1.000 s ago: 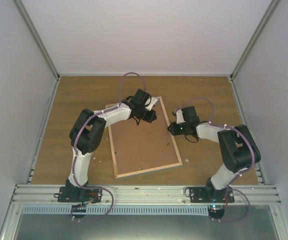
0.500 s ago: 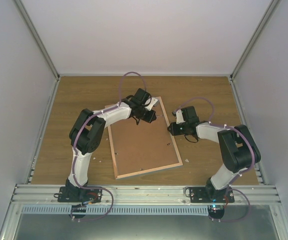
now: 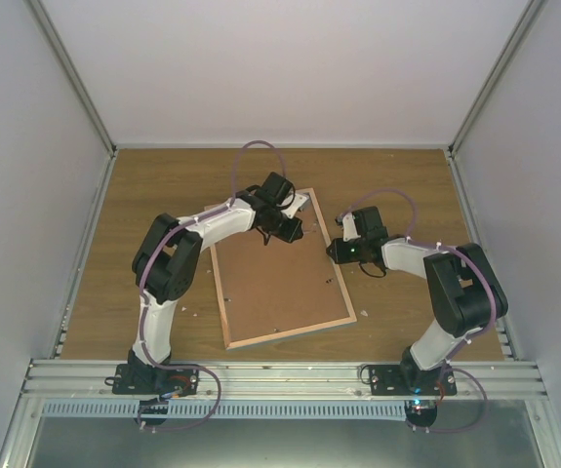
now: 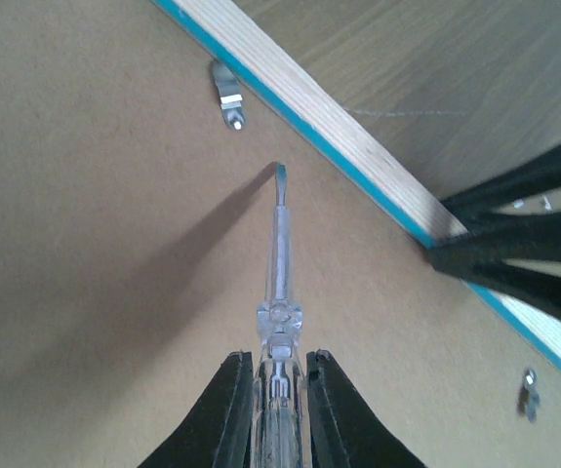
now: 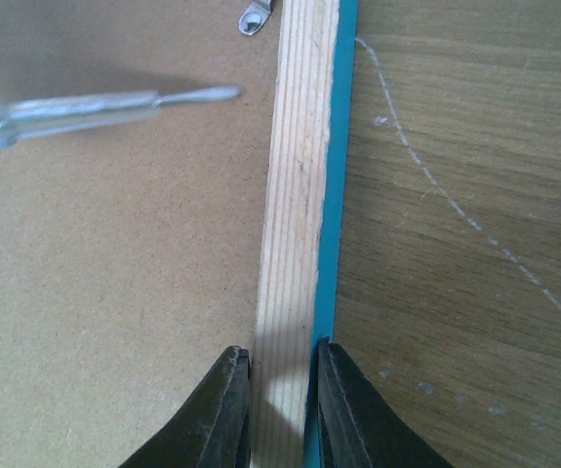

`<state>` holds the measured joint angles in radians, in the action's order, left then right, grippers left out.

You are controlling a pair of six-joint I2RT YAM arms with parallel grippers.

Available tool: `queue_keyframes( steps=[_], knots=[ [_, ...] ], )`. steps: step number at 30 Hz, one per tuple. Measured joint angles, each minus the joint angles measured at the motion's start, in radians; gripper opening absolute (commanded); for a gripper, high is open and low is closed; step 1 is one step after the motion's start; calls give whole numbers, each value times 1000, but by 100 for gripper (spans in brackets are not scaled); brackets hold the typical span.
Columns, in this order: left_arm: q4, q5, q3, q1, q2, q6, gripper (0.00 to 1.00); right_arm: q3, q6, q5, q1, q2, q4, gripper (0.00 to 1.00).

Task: Take the photo out of the frame

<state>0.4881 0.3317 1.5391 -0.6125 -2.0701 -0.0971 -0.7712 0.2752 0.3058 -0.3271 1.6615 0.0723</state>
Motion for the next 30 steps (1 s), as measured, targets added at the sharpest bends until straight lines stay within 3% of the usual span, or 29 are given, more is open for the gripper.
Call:
queue_keyframes(
  steps=[11,30],
  knots=[
    [19,-21,-52,-6,141,-45,0,-27,-22,-40,-1,8,26,1],
    [-36,-15,-15,-3,4,-90,0,-29,-24,-37,-1,12,24,0]
  ],
)
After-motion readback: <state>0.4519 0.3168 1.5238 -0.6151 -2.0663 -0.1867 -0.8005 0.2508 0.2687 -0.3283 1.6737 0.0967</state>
